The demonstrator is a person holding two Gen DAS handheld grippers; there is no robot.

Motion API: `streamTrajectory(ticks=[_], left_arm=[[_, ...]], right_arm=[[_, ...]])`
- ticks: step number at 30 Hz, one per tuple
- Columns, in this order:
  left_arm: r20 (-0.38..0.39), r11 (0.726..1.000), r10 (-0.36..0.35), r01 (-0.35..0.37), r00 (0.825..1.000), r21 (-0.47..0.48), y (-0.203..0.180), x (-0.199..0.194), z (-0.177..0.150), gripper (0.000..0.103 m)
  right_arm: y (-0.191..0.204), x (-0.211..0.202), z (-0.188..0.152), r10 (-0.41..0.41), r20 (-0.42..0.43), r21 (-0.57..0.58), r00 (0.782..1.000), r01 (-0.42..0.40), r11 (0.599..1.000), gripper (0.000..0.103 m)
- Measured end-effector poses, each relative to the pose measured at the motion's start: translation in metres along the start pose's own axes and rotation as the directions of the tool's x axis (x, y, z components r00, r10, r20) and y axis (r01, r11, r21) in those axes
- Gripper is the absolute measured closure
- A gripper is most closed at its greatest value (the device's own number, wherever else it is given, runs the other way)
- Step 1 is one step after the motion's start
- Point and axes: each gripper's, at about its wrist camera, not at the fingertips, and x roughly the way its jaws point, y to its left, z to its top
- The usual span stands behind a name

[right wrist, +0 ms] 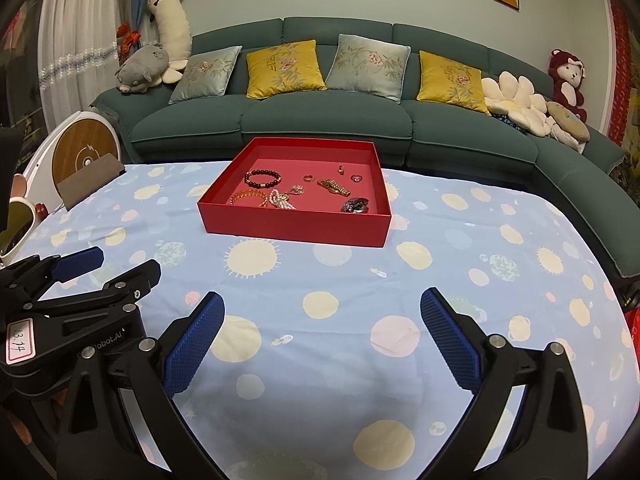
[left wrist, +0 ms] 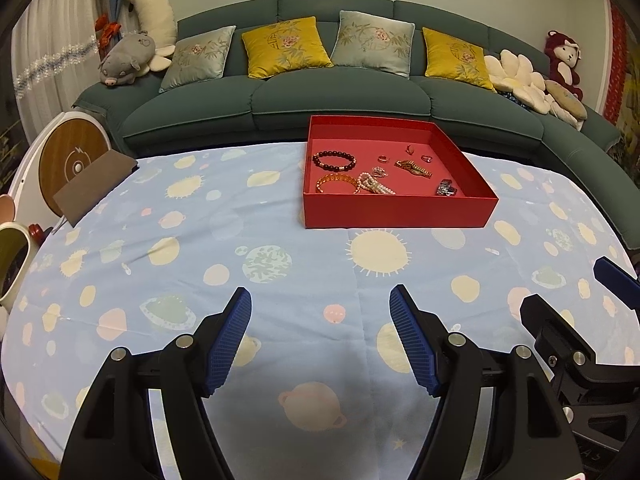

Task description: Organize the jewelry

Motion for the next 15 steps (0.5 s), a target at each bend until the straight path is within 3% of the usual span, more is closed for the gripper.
streamTrajectory(ticks=[15], left_arm=[[0.016, 1.0, 0.008, -0.008, 1.0, -0.007, -0.0032, -0.0034, 0.0027, 0.034]], right_arm=[[-0.006, 0.0, 0.0006, -0.021, 0.008, 0.025, 1.0, 0.021, 0.999, 0.007]])
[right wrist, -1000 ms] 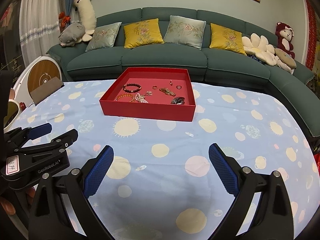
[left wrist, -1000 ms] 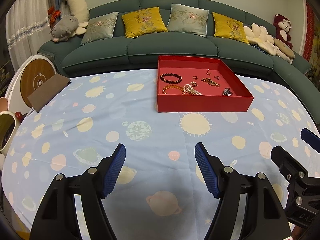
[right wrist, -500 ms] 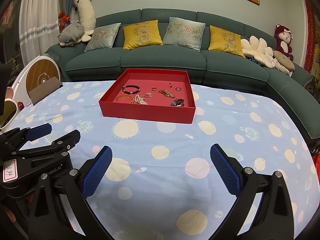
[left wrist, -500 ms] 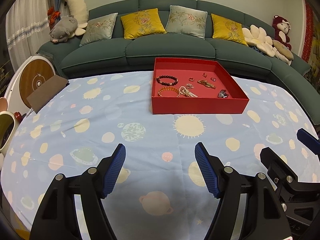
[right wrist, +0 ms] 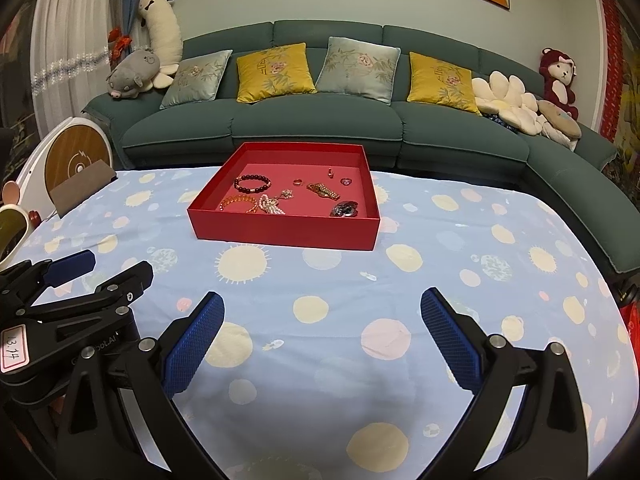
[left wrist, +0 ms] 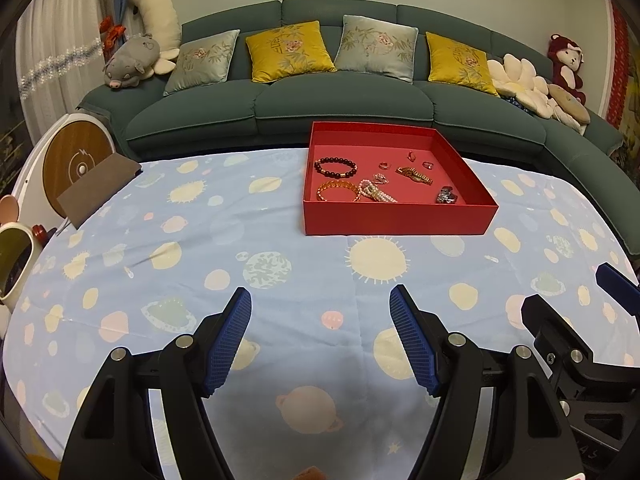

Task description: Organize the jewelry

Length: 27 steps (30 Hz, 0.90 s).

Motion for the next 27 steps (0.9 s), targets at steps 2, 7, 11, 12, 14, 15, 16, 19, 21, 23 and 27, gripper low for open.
streamTrajectory(ticks=[2, 7, 11, 12, 14, 15, 16, 19, 21, 23, 27], left_arm=[[0.003, 1.0, 0.002, -0.002, 1.0, -0.004, 0.0002, -0.0008, 0.0002, 0.034], [0.007, 1.0, 0.005, -0.005, 1.0, -0.01, -0.0002, -0.0023, 0.0013, 0.034], [0.007, 1.0, 0.006, -0.006, 1.0, -0.011, -0.0001, -0.0022, 0.0016, 0.034], [0.007, 1.0, 0.005, -0.005, 1.0, -0.011, 0.0, -0.0022, 0.0016, 0.034], [0.007, 1.0, 0.006, -0.006, 1.0, -0.01, 0.0, -0.0022, 0.0016, 0.034], [0.008, 1.0, 0.007, -0.007, 1.0, -0.01, -0.0002, -0.0023, 0.0017, 0.034], [0.009, 1.0, 0.008, -0.008, 1.0, -0.01, -0.0004, -0.0024, 0.0021, 0.034], [0.01, 1.0, 0.009, -0.009, 1.0, -0.012, -0.0004, -0.0028, 0.0028, 0.034], [0.012, 1.0, 0.011, -0.011, 1.0, -0.013, -0.0005, -0.0031, 0.0031, 0.034], [0.014, 1.0, 0.013, -0.013, 1.0, -0.015, -0.0005, -0.0037, 0.0037, 0.034], [0.019, 1.0, 0.023, -0.022, 1.0, -0.016, -0.0016, -0.0038, 0.0036, 0.034]], right_arm=[[-0.0008, 0.0001, 0.0003, 0.0, 0.0, 0.002, 1.0, 0.0, 1.0, 0.007], [-0.0017, 0.0003, 0.0008, -0.001, 0.0, 0.004, 1.0, 0.001, 1.0, 0.007], [-0.0028, 0.0003, 0.0009, -0.003, 0.0, 0.007, 1.0, 0.003, 1.0, 0.007], [-0.0029, 0.0004, 0.001, -0.002, 0.0, 0.007, 1.0, 0.002, 1.0, 0.007], [-0.0029, 0.0004, 0.001, -0.002, 0.0, 0.007, 1.0, 0.002, 1.0, 0.007], [-0.0032, 0.0003, 0.001, -0.002, 0.0, 0.007, 1.0, 0.002, 1.0, 0.007], [-0.0032, 0.0004, 0.001, -0.003, 0.0, 0.007, 1.0, 0.003, 1.0, 0.007], [-0.0033, 0.0004, 0.0011, -0.003, 0.001, 0.007, 1.0, 0.003, 1.0, 0.007], [-0.0038, 0.0005, 0.0013, -0.004, 0.001, 0.009, 1.0, 0.004, 1.0, 0.007], [-0.0039, 0.0008, 0.0013, -0.002, 0.001, 0.009, 1.0, 0.002, 1.0, 0.007], [-0.0043, 0.0013, 0.0015, -0.002, -0.002, 0.012, 1.0, 0.002, 1.0, 0.007]])
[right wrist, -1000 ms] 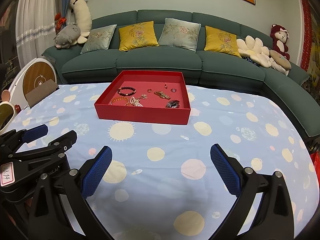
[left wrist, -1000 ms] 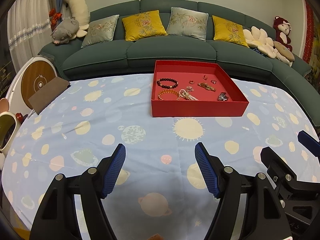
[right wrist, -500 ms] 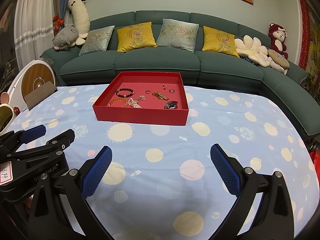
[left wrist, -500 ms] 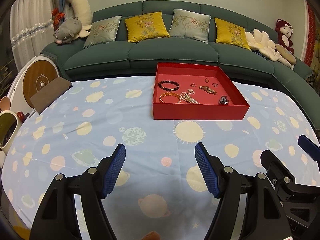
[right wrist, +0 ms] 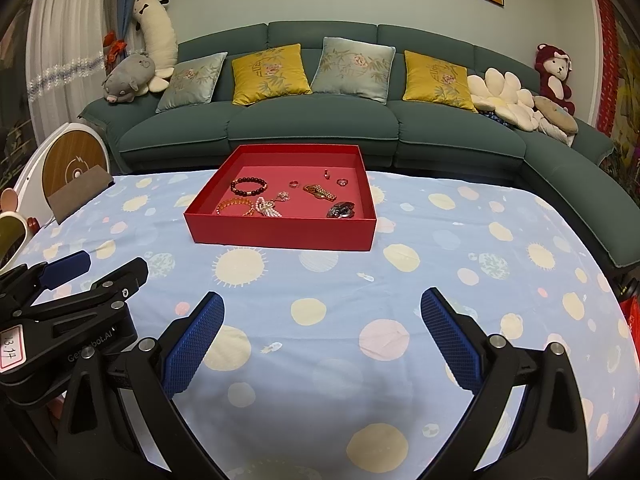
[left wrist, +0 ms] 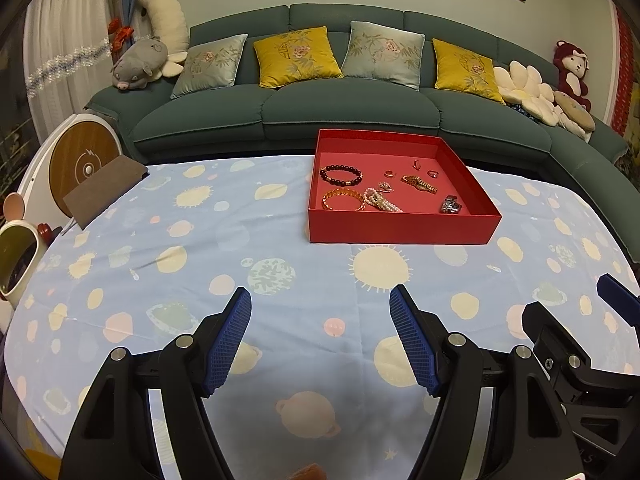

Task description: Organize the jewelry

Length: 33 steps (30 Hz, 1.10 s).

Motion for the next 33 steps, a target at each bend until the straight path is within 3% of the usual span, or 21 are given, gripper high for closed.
streamTrajectory(ticks=[33], left_arm=[[0.015, 1.0, 0.011, -0.011, 1.0, -0.011, -0.0026, -0.0002, 0.0012, 0.034]], right_arm=[[0.0002, 0.0009, -0.0009, -0.008, 0.001, 0.009, 1.0, 0.008, 1.0, 0.007]])
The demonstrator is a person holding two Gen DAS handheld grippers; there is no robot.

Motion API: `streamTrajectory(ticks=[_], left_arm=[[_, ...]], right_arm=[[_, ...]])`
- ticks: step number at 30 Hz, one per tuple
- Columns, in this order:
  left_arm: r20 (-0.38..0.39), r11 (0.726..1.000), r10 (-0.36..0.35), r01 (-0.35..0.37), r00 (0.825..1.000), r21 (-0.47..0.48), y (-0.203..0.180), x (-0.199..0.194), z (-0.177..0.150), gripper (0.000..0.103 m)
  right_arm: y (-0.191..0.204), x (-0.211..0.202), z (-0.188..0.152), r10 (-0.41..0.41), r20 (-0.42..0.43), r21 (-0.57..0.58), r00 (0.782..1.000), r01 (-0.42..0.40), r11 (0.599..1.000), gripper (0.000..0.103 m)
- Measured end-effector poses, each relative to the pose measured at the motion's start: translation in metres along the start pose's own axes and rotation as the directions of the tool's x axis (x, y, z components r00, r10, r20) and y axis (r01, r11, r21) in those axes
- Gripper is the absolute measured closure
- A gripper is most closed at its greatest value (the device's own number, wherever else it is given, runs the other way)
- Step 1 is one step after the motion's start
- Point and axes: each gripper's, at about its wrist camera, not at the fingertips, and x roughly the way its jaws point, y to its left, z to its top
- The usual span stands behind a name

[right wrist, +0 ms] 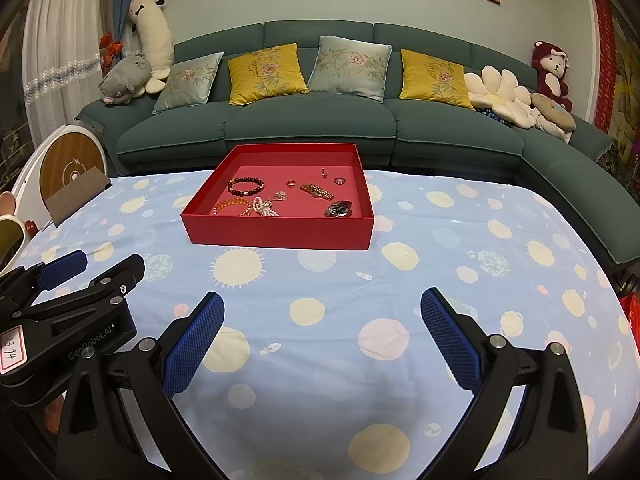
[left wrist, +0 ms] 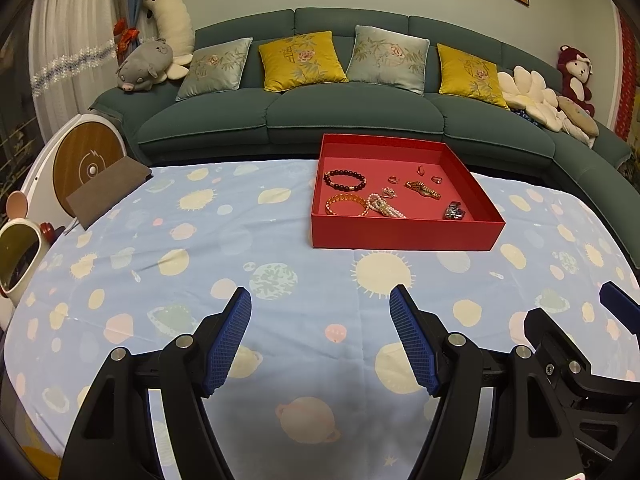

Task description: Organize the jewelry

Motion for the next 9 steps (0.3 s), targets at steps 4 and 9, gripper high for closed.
streamTrajectory(ticks=[4, 9], left_arm=[[-0.001, 1.0, -0.001, 0.001, 1.0, -0.005, -0.0002, 0.0002, -0.0001, 0.034], [-0.002, 1.0, -0.006, 0.006, 1.0, -0.005, 0.0015, 0.0009, -0.0001, 0.034]], right_arm=[[0.0021, -0.0007, -0.0005, -0.002, 0.005, 0.006, 1.0, 0.002, 1.0, 0.006], [0.0038, -0.0019, -0.0019, -0.014, 0.018, 0.016, 1.0, 0.014, 1.0, 0.005]])
